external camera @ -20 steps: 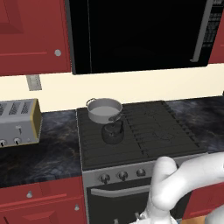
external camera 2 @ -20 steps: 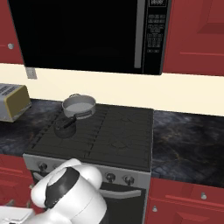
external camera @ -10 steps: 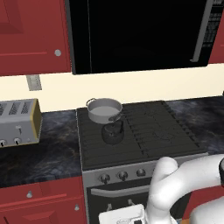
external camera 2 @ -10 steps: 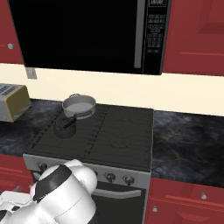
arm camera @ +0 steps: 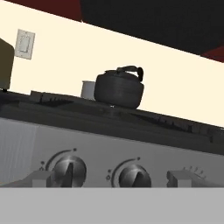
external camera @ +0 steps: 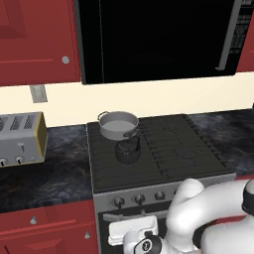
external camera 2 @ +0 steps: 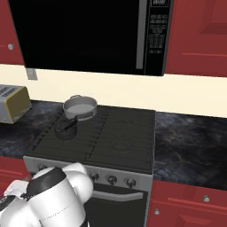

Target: Pick the kettle from the counter and place it on a stove burner. Then turn the burner on.

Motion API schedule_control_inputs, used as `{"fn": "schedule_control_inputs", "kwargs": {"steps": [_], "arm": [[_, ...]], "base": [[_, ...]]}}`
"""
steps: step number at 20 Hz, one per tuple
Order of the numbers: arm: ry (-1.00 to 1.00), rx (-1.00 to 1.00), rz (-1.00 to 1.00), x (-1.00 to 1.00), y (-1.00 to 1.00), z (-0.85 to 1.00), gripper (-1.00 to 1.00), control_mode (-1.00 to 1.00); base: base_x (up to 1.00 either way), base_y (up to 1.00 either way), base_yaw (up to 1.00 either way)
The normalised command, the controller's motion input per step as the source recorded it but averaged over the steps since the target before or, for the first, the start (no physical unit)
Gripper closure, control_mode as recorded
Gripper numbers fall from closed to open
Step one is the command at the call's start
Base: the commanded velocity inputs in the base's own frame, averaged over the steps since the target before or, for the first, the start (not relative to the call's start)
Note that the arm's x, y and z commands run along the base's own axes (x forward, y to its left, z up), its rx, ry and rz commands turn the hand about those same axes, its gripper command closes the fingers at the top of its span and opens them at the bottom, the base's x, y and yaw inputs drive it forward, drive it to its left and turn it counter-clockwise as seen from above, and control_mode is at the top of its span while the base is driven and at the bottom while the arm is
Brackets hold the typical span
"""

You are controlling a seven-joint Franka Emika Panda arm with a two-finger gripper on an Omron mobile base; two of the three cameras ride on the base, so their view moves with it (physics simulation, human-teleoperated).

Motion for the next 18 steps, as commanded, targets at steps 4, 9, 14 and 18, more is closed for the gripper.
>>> {"fn": "schedule_control_inputs", "kwargs": {"steps": [4,9,14,18], "arm": [[0.0,0.0,-0.05,0.48,0.09,0.0,-1.0,-1.0],[0.0,0.0,-0.01,0.33,0.18,-0.04,-1.0,-1.0],[0.0,0.0,0.0,0.04,0.05,0.0,-1.0,-1.0],[0.0,0.0,0.0,0.01,0.0,-0.05,-1.0,-1.0]], "base": [[0.0,0.0,0.0],[0.0,0.0,0.0],[0.0,0.0,0.0],[0.0,0.0,0.0]]}}
